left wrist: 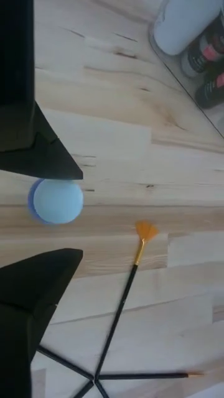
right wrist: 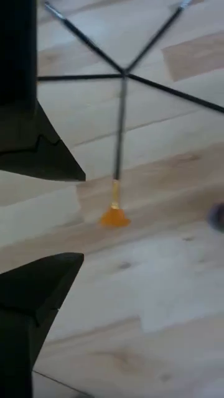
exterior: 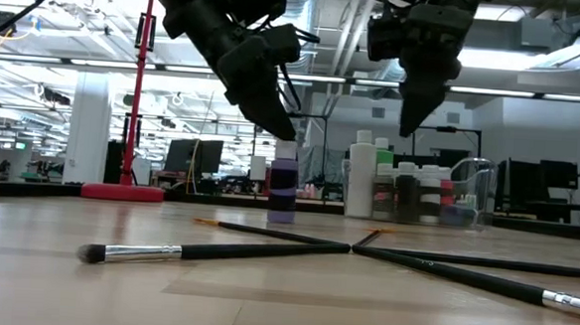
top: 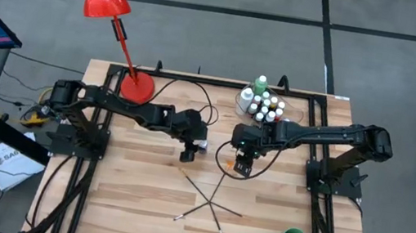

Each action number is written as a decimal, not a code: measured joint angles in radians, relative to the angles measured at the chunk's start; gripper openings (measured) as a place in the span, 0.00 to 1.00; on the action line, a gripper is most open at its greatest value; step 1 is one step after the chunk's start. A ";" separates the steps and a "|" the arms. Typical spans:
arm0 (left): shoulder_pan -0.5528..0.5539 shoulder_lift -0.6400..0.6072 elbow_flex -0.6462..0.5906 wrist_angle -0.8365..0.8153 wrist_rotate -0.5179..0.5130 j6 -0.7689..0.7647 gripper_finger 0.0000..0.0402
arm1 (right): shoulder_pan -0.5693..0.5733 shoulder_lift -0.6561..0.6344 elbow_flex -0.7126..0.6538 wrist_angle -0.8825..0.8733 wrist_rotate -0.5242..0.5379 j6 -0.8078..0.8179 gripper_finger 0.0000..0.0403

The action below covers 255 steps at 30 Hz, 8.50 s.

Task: Pick & Place Paint Supplies
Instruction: Put the small violet paint bottle into the transparent bin, then put the yellow paint brush into the green cup

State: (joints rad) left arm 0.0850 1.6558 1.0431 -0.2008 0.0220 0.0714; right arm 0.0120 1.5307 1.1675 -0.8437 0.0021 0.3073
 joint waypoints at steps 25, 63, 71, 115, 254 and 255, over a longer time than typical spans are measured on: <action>-0.211 -0.992 -0.315 -0.242 -0.076 -0.184 0.46 | -0.036 0.265 0.133 0.556 0.178 -0.351 0.60; -0.287 -1.159 -1.036 0.607 -0.141 -0.368 0.17 | -0.054 0.389 0.256 0.313 0.097 -0.328 0.30; -0.287 -1.178 -1.036 0.655 -0.027 -0.376 0.09 | -0.052 0.377 0.254 0.311 0.100 -0.341 0.25; -0.285 -1.439 -1.037 0.440 -0.200 -0.296 0.00 | -0.518 -0.322 -0.137 -0.124 0.153 -0.185 0.28; -0.285 -1.437 -1.037 0.514 -0.216 -0.286 0.00 | -0.032 0.283 0.075 0.012 0.066 0.588 0.63; -0.285 -1.437 -1.037 0.514 -0.216 -0.286 0.00 | -0.032 0.287 0.075 0.017 0.066 0.603 0.64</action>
State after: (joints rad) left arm -0.2000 0.2188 0.0060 0.3134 -0.1936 -0.2142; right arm -0.0196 1.8173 1.2429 -0.8267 0.0681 0.9104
